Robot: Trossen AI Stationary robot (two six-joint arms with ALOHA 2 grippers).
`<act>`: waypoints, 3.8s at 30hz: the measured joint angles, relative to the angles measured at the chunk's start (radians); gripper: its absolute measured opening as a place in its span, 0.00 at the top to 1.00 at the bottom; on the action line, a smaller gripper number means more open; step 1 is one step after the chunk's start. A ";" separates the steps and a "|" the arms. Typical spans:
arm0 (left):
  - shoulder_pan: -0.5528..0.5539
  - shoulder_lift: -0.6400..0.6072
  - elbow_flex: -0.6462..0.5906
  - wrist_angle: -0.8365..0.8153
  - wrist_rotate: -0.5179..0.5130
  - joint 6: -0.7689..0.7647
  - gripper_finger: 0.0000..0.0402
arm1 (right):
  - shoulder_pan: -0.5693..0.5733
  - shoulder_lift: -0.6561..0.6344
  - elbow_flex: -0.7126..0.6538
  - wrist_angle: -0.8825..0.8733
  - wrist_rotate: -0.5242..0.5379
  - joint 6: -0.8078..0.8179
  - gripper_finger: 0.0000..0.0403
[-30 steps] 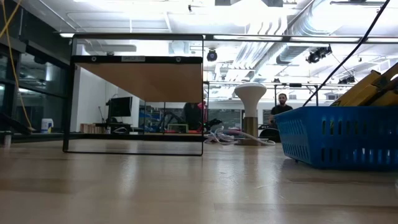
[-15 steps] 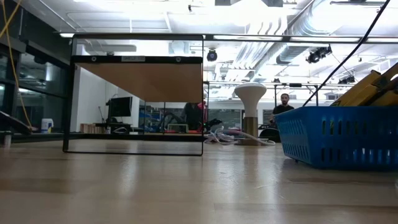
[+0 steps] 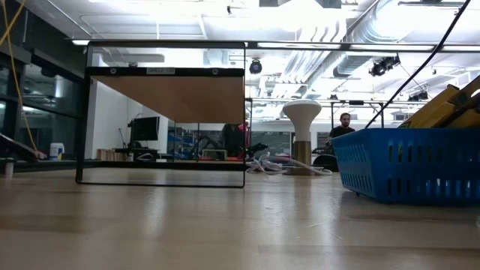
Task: Pick & Place Office Desk Supplies
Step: Put the purple spiral keychain into the yellow bin, then put the black spiral keychain into the yellow bin
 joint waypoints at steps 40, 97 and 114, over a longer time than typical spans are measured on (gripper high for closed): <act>0.000 0.000 0.000 0.000 0.000 0.000 0.81 | 0.029 -0.236 -0.003 -0.052 0.004 0.062 0.94; 0.000 0.000 0.000 0.000 0.000 0.000 0.81 | 0.272 -0.237 -0.001 -0.197 0.000 0.562 0.72; 0.000 0.000 0.000 0.000 0.000 0.000 0.81 | 0.243 -0.237 -0.001 -0.084 0.069 0.365 0.71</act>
